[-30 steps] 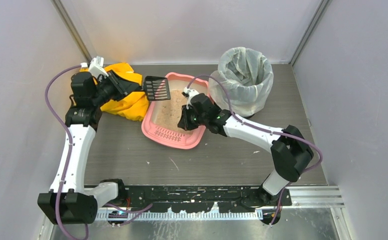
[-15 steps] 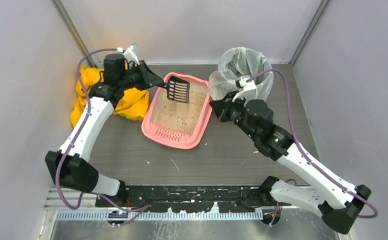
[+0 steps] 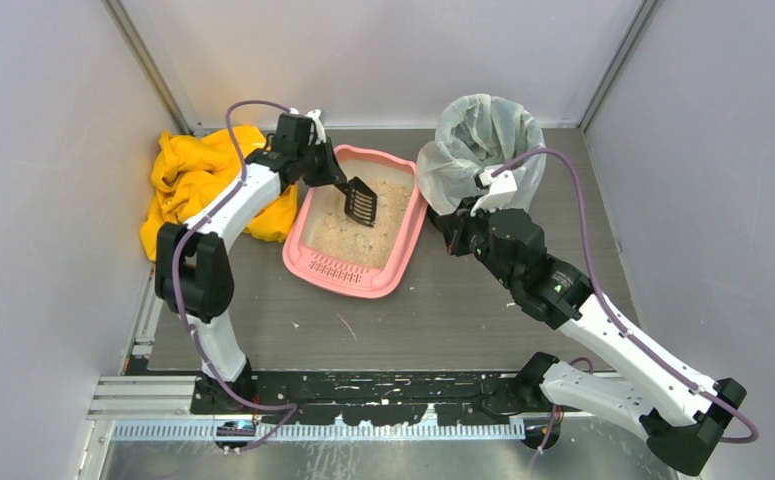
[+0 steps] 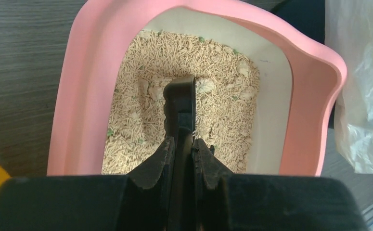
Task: Clean the litter box
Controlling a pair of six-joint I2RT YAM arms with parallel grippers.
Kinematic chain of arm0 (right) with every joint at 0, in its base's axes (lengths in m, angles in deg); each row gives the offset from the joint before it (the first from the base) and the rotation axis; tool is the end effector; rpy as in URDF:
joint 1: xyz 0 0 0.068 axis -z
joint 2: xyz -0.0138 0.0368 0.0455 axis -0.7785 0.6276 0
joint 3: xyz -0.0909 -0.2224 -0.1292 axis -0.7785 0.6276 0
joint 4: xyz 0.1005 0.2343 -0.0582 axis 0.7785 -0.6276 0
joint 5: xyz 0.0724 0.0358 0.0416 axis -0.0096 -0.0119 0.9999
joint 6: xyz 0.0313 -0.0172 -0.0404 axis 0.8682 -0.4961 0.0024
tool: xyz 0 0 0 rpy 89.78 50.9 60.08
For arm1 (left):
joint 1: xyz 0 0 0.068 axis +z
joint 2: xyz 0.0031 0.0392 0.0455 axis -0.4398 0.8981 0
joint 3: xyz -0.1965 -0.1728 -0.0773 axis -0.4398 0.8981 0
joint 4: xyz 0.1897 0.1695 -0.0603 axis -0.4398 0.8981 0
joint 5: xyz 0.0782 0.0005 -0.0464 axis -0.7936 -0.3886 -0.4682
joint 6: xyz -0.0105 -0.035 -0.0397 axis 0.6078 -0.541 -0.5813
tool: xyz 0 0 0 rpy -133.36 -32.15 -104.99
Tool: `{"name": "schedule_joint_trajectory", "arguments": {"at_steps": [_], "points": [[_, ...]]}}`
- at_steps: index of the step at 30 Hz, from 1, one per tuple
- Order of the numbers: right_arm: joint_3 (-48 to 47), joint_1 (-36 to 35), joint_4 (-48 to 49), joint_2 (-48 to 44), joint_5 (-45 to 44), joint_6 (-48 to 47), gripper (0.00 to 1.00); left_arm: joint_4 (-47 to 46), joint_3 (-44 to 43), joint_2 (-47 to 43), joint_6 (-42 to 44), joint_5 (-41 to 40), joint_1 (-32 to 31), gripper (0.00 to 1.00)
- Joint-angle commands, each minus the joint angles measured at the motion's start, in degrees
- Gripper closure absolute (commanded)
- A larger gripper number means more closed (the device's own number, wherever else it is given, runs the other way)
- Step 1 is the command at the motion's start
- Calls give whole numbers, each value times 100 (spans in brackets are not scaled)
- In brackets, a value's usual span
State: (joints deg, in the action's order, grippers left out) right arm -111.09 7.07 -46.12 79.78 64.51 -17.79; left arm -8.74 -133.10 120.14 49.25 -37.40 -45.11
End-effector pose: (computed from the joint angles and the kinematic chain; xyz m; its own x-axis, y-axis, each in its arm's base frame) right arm 0.1485 0.1296 0.3689 -0.3266 0.1504 -0.9331 -0.3806 0.8828 0.2755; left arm 0.3901 -0.1420 0.2963 -0.7551 -0.2058 -0.6225 0.1378 0.8785 -0.4575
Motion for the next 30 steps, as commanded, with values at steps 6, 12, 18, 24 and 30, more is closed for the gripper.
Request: {"name": "schedule_joint_trajectory", "arguments": {"at_steps": [6,12,18,24,30], "points": [[38,55,150,-146,-270,-136,99,-40,-1100,656,451,-598,-167,100],[51,77,168,-109,-239,-145,99,437,-1527,982,562,-838,-223,100],[103,87,224,-67,-210,-146,99,738,-1495,833,721,-1102,-224,100],[152,93,322,17,-145,-122,99,888,-1487,635,874,-1358,-224,100],[184,103,362,-10,-114,-98,99,1253,-1891,1078,1006,-1279,-253,100]]}}
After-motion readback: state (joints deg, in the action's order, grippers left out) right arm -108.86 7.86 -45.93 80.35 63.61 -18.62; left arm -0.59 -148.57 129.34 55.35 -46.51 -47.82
